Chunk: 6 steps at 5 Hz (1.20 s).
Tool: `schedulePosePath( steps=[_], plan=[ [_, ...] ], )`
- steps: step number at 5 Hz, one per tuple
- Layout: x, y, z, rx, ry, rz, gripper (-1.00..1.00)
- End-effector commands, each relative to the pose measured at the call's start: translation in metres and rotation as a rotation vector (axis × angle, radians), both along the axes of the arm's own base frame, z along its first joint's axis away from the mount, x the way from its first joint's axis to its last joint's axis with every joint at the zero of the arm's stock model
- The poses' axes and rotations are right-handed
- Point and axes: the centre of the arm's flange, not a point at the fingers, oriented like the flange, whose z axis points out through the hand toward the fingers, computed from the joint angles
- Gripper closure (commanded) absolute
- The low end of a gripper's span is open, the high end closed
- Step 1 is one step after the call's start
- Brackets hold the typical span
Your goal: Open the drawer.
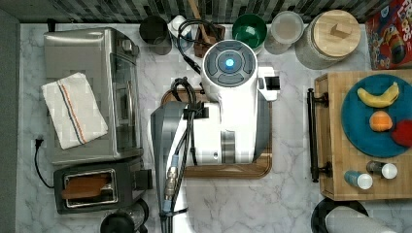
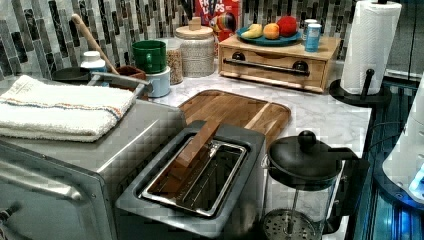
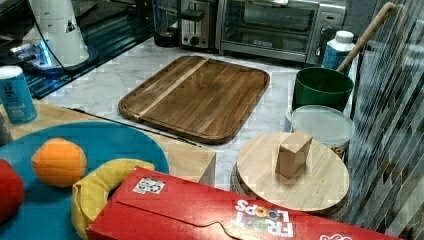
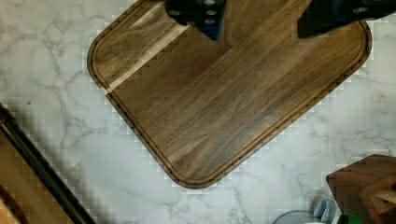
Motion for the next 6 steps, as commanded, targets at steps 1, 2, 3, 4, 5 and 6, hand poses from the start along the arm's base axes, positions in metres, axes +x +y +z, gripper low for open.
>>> schedulePosePath(
  steps=[1, 2, 3, 4, 5, 6],
  plan=[
    [0.000, 0.012, -0.002, 0.000, 0.004, 0.027, -1.00],
    [-0.004, 0.014, -0.012, -0.020, -0.014, 0.067, -1.00],
    [-0.012, -0.001, -0.020, 0.016, 0.002, 0.203, -1.00],
    [-0.018, -0.015, -0.026, 0.025, 0.023, 0.361, -1.00],
    [-0.018, -0.031, -0.032, 0.027, 0.074, 0.501, -1.00],
    [-0.028, -0.049, -0.044, -0.013, 0.051, 0.571, -1.00]
  ],
)
